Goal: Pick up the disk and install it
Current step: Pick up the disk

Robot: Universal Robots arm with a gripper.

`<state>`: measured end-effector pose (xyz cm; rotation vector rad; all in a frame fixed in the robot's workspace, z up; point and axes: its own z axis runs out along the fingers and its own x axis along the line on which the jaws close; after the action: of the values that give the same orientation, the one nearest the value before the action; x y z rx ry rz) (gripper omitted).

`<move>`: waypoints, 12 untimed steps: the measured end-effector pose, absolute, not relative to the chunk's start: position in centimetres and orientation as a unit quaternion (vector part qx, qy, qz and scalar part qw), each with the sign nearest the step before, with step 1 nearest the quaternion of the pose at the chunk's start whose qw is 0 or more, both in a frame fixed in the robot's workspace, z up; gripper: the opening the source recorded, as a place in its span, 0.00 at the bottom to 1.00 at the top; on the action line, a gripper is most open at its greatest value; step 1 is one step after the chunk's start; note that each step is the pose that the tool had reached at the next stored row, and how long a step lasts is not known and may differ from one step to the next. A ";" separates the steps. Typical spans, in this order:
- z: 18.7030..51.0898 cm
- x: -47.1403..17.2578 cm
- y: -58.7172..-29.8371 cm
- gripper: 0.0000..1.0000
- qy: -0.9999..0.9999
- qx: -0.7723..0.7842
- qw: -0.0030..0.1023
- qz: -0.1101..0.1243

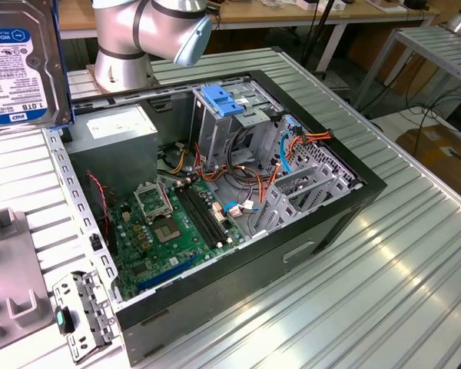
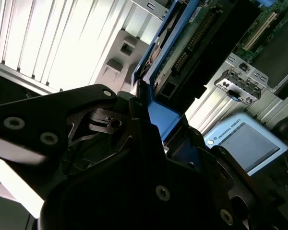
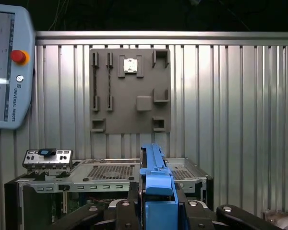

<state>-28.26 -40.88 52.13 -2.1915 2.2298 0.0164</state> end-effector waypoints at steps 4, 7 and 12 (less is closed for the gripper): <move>52.1 -27.5 -41.0 0.37 0.713 -0.701 0.008 0.005; 52.1 -26.5 -41.1 0.37 0.713 -0.701 0.008 0.005; 52.1 -23.7 -41.3 0.37 0.713 -0.701 0.008 0.005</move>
<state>-23.71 -41.26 52.08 -2.1915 2.2298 0.0164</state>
